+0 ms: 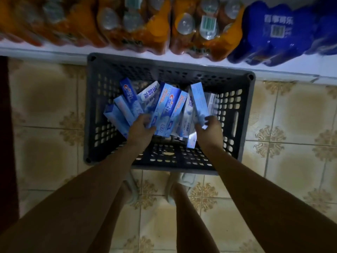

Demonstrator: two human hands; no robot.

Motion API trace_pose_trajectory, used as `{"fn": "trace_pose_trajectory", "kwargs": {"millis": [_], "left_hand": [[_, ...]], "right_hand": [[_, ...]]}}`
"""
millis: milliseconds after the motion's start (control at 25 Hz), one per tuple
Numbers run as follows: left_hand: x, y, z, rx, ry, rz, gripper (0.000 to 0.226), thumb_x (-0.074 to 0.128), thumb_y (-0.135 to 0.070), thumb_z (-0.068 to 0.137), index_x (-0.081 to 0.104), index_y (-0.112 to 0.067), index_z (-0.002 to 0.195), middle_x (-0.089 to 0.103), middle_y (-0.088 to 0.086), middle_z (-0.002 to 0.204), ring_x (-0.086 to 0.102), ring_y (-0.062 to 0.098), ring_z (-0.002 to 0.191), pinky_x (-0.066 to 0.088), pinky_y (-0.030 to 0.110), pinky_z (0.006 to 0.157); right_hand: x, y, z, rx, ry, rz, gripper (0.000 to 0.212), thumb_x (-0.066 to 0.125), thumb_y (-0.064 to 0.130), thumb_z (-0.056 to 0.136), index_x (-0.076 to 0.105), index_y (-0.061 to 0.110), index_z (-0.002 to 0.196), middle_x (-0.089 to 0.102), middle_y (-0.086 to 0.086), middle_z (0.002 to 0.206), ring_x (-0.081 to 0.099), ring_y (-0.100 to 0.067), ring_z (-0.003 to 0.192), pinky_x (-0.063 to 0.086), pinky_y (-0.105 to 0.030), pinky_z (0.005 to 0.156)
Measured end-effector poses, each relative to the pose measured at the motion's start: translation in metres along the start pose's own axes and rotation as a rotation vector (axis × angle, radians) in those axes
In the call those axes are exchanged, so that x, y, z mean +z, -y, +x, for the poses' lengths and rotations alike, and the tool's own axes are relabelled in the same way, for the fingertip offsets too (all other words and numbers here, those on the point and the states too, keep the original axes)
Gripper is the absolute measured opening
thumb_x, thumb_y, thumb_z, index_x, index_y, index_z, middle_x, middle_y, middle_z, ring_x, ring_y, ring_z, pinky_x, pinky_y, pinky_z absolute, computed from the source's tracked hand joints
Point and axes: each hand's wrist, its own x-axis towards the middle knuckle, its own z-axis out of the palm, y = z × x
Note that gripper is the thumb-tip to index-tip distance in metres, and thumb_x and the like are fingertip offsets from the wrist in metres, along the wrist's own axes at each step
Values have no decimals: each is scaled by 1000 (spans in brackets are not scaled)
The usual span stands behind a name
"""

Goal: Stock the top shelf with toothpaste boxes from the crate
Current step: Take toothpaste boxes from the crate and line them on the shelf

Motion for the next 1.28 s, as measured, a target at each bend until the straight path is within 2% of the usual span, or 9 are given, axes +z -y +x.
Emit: {"fn": "trace_pose_trajectory", "kwargs": {"millis": [120, 280, 400, 520, 600, 760, 920, 1080, 1280], "left_hand": [[25, -17, 47, 132, -74, 117, 50, 62, -8, 92, 45, -9, 139, 55, 11, 136, 54, 25, 122, 46, 32, 94], [41, -14, 93, 138, -82, 276, 43, 64, -11, 92, 51, -4, 132, 58, 16, 133, 57, 31, 120, 47, 37, 96], [41, -14, 110, 107, -70, 406, 47, 68, -18, 89, 50, -5, 132, 53, 19, 134, 56, 36, 118, 48, 42, 98], [31, -20, 120, 31, 1, 528, 58, 72, -26, 87, 47, -6, 135, 46, 20, 139, 51, 39, 121, 46, 48, 102], [24, -27, 116, 30, 75, 563, 61, 73, -27, 86, 45, -6, 137, 47, 19, 141, 51, 39, 123, 46, 48, 102], [21, -30, 78, 119, 145, 403, 53, 64, -10, 93, 34, -1, 136, 46, 17, 142, 49, 33, 126, 42, 34, 96], [6, -32, 40, 220, 55, 176, 49, 66, -16, 92, 40, -9, 134, 54, 10, 134, 55, 25, 120, 44, 31, 90], [-20, -49, 13, 23, 61, -208, 46, 66, -29, 92, 44, -21, 131, 59, 1, 125, 61, 22, 109, 55, 39, 83], [-54, -75, -14, -107, 178, -408, 41, 67, -35, 90, 49, -28, 126, 59, 1, 125, 63, 26, 106, 58, 41, 71]], "right_hand": [[14, -15, 57, -64, -119, -136, 61, 71, 39, 82, 42, 15, 130, 47, -8, 132, 52, -27, 119, 53, -49, 90], [33, -20, 91, -78, -152, -113, 77, 77, 51, 71, 39, 17, 129, 44, -6, 130, 52, -26, 115, 57, -50, 82], [37, -24, 90, -173, -202, -76, 61, 72, 44, 80, 42, 18, 126, 53, -4, 125, 57, -24, 111, 57, -48, 80], [28, -17, 73, -86, 29, 300, 39, 55, 34, 97, 48, 17, 131, 61, 2, 112, 63, -20, 102, 59, -39, 77], [20, -9, 60, 50, 148, 508, 28, 45, 28, 103, 57, 13, 123, 66, -3, 105, 66, -23, 96, 58, -38, 79], [4, 5, 35, 246, 256, 740, 25, 39, 29, 104, 59, 14, 103, 68, -9, 95, 66, -22, 82, 54, -37, 75], [-9, 21, 12, 320, 350, 809, 30, 37, 33, 104, 58, 14, 96, 68, -6, 87, 65, -19, 73, 53, -31, 69], [-26, 42, -11, 321, 475, 773, 37, 35, 37, 102, 61, 12, 103, 68, -8, 88, 62, -21, 72, 49, -33, 73], [-54, 68, -36, 309, 467, 817, 37, 36, 38, 102, 63, 12, 107, 68, -13, 101, 63, -27, 85, 49, -44, 90]]}}
